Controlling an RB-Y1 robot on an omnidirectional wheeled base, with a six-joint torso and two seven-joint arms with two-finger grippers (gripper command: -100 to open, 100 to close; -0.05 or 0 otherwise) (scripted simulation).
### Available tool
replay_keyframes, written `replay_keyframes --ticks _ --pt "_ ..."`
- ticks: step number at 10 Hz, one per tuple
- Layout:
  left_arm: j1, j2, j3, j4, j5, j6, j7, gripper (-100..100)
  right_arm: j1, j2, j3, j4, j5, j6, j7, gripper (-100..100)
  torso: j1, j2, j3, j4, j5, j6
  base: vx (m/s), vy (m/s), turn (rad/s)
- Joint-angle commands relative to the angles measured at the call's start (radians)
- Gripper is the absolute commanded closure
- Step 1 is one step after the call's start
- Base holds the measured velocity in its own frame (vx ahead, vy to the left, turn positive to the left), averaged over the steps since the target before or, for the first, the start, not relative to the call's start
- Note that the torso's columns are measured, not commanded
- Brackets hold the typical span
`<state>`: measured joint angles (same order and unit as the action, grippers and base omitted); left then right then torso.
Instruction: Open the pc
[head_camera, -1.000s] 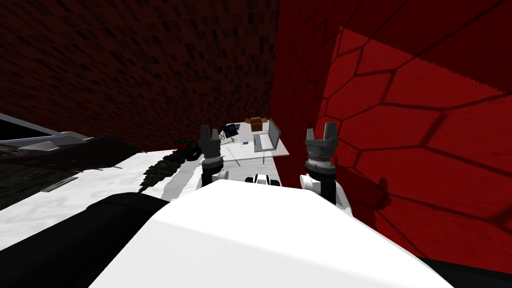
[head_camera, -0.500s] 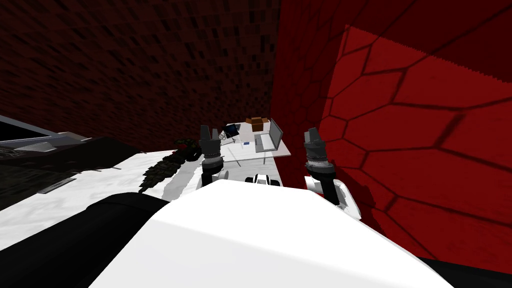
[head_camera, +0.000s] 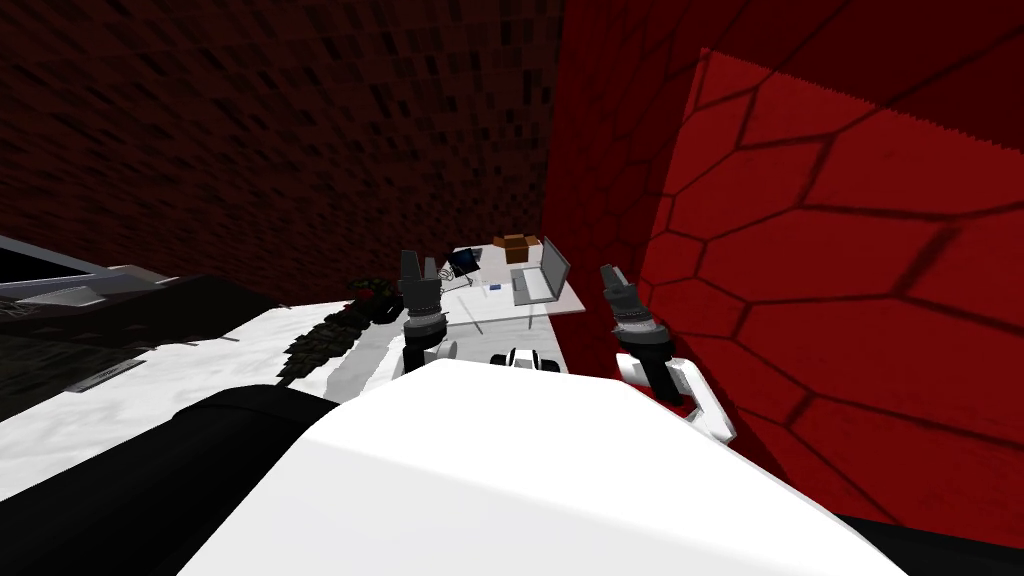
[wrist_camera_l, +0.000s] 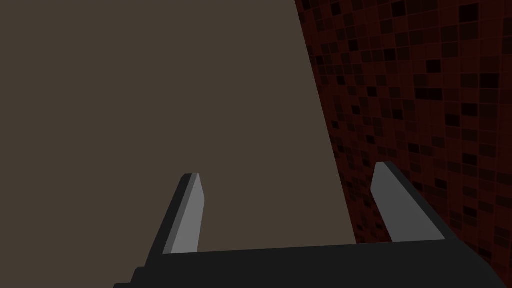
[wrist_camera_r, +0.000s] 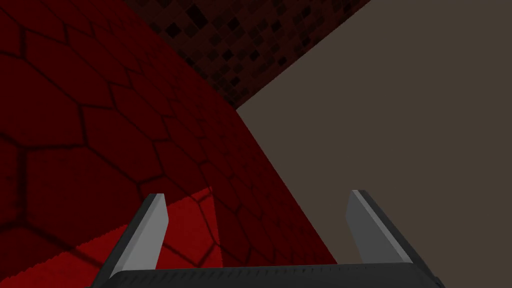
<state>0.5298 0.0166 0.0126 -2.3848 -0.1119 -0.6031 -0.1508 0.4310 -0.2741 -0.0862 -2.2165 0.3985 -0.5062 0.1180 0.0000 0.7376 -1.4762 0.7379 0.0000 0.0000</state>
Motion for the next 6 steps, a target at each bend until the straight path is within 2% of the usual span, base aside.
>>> replay_keyframes --ticks 1,6 --pt "0.0 0.0 0.0 0.0 0.0 0.0 0.0 0 -0.011 -0.02 -0.017 0.027 0.063 0.013 0.058 -100 0.001 0.0 0.0 0.0 0.0 0.0 0.006 0.044 -0.003" --pt "0.0 0.0 0.0 0.0 0.0 0.0 0.0 0 -0.03 -0.065 -0.063 0.091 0.202 0.04 0.188 -100 0.0 0.0 0.0 0.0 0.0 0.0 0.006 0.042 0.004"
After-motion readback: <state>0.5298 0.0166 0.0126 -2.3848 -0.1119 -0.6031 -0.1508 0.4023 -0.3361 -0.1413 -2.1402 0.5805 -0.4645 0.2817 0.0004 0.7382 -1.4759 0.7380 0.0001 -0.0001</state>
